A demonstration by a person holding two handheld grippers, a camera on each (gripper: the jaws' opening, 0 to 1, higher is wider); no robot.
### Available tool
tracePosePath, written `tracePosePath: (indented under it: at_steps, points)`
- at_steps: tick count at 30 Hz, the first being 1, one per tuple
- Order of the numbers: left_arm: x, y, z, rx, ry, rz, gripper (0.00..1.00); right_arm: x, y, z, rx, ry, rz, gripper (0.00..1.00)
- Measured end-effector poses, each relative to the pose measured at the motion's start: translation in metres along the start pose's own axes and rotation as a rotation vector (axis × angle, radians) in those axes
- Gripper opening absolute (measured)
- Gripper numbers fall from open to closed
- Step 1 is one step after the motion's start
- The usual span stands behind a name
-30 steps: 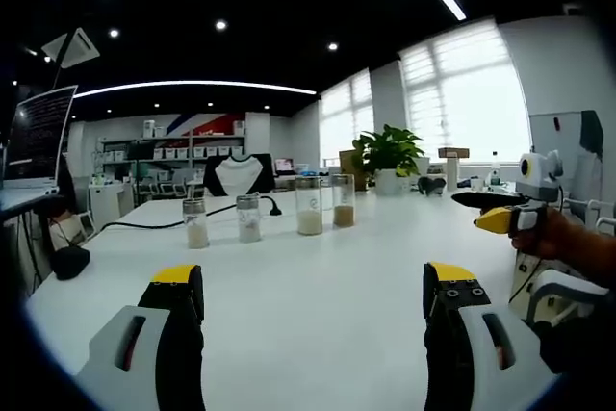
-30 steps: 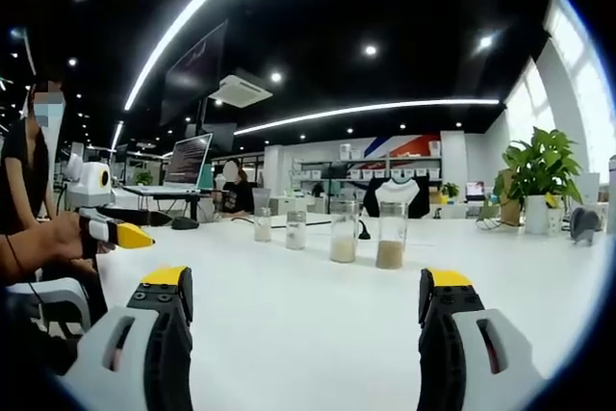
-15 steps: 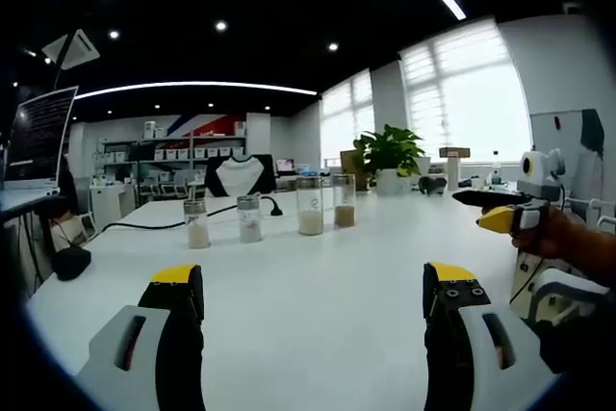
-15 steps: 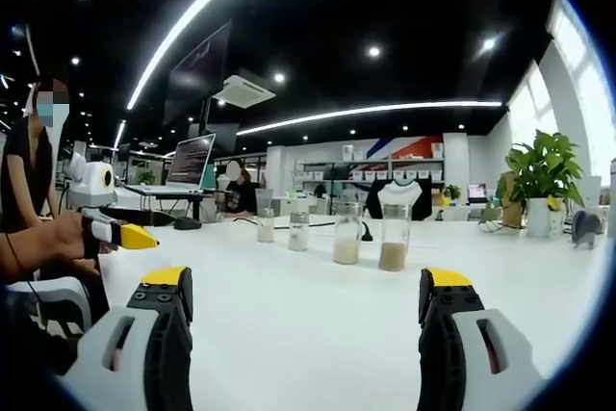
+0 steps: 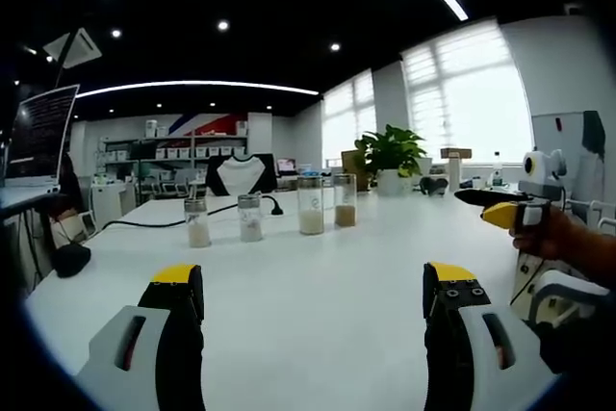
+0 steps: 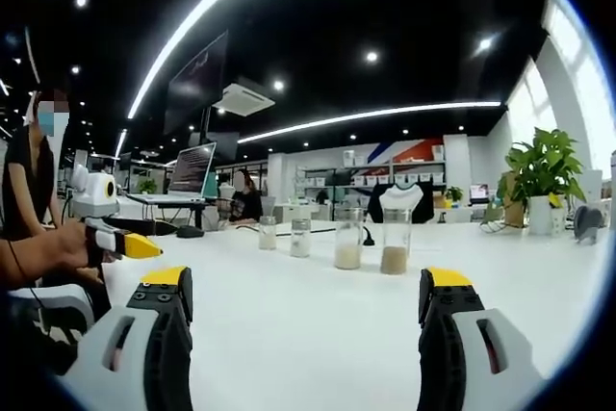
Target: Rotate the seasoning bottle until the label or dispensing opening points toward the visible target arrow and the bottle remains upright within the marked orientation range
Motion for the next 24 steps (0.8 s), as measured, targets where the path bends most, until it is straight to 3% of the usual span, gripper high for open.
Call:
tracePosePath:
  at_steps: [15, 24]
  points:
    - [0.0, 0.0001, 0.0006, -0.005, 0.023, 0.02, 1.0, -0.0001, -0.0002, -0.0012, 0.001, -0.009, -0.01, 1.0]
    - [-0.0003, -0.0067, -0.003, 0.007, -0.004, 0.021, 1.0, 0.0009, -0.0008, -0.002, 0.015, 0.002, -0.005, 1.0]
Point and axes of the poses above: the point that each gripper's makers call its tool centre point, and the gripper's own axes: y roughly backward along the fingers, x roughly to its left, z roughly out of its top, the point moved 6 cm from there along y, roughly backward along the fingers, and after that the axes turned 1 degree about -y, right-handed, at the moved point
